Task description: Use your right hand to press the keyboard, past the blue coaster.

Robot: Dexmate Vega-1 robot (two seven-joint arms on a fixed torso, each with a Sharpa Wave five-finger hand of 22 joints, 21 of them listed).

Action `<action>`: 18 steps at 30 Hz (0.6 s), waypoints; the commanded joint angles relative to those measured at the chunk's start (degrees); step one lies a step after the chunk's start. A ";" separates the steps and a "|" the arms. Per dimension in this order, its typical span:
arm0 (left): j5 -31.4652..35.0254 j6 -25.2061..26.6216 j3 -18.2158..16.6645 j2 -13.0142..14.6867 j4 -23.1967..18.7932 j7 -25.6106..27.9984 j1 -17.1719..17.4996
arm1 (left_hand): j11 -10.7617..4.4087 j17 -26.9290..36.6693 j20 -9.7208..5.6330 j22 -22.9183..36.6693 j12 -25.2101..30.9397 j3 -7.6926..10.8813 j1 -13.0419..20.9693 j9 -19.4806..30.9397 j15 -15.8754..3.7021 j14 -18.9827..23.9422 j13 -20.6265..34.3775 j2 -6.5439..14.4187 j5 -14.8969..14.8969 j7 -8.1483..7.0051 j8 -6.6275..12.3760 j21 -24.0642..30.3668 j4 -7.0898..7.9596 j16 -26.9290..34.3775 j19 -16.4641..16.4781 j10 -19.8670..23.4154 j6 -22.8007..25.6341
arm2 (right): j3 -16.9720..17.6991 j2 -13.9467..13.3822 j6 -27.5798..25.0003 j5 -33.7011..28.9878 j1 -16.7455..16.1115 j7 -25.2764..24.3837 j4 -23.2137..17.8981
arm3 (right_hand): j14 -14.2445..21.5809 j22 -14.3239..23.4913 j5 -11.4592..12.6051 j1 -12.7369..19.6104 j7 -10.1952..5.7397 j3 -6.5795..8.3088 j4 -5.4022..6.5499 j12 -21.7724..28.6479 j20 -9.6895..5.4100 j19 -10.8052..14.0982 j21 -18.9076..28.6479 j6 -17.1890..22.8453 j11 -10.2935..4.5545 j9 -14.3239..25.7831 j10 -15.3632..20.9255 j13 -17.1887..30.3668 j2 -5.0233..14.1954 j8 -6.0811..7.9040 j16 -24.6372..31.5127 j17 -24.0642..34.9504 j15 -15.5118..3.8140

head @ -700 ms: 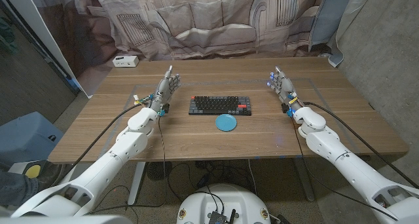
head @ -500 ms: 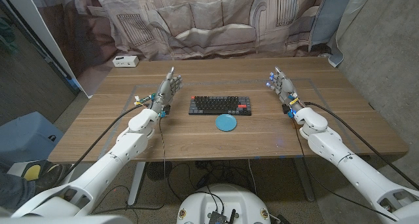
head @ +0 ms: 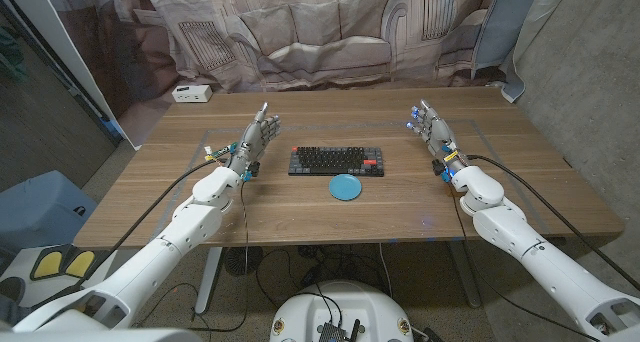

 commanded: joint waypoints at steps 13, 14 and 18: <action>4.34 -3.19 0.99 -1.85 -0.05 3.59 -0.74 | 0.36 0.07 0.71 0.29 1.77 -0.43 0.42 0.30 -0.06 5.21 -1.34 0.33 0.50 -0.49 1.18 -0.48 -0.32 1.28 4.91 4.30 4.06 | -0.03 -2.99 5.48 0.97 -1.67 8.49 -2.35 | 1.61 0.31 0.27 0.39 0.12 0.16 -0.40 0.51 -0.02 1.48 -0.12 2.02 0.00 0.17 1.85 -0.15 0.33 0.94 0.54 -0.28 -0.03; 4.69 -3.18 1.18 -1.81 -0.02 3.63 -0.86 | 0.41 0.07 0.72 0.29 1.76 -0.44 0.42 0.30 -0.08 5.21 -1.36 0.34 0.50 -0.48 1.17 -0.53 -0.33 1.26 4.91 4.30 4.09 | -0.04 -3.11 5.61 0.59 -1.61 8.39 -2.32 | 1.59 0.31 0.27 0.39 0.10 0.15 -0.41 0.52 -0.04 1.49 -0.12 2.06 0.00 0.17 1.88 -0.16 0.33 0.95 0.53 -0.28 -0.05; 4.30 -4.53 1.51 -2.31 1.21 1.77 -1.42 | 0.49 0.06 0.78 0.29 1.81 -0.47 0.45 0.31 -0.18 5.38 -1.44 0.36 0.51 -0.48 1.14 -0.67 -0.35 1.26 4.99 4.50 4.17 | -0.17 -2.80 5.91 -0.44 -1.77 7.26 -2.41 | 1.69 0.31 0.26 0.39 0.06 0.13 -0.44 0.47 -0.02 1.52 -0.21 2.17 -0.09 0.17 1.92 -0.19 0.36 0.94 0.51 -0.32 -0.03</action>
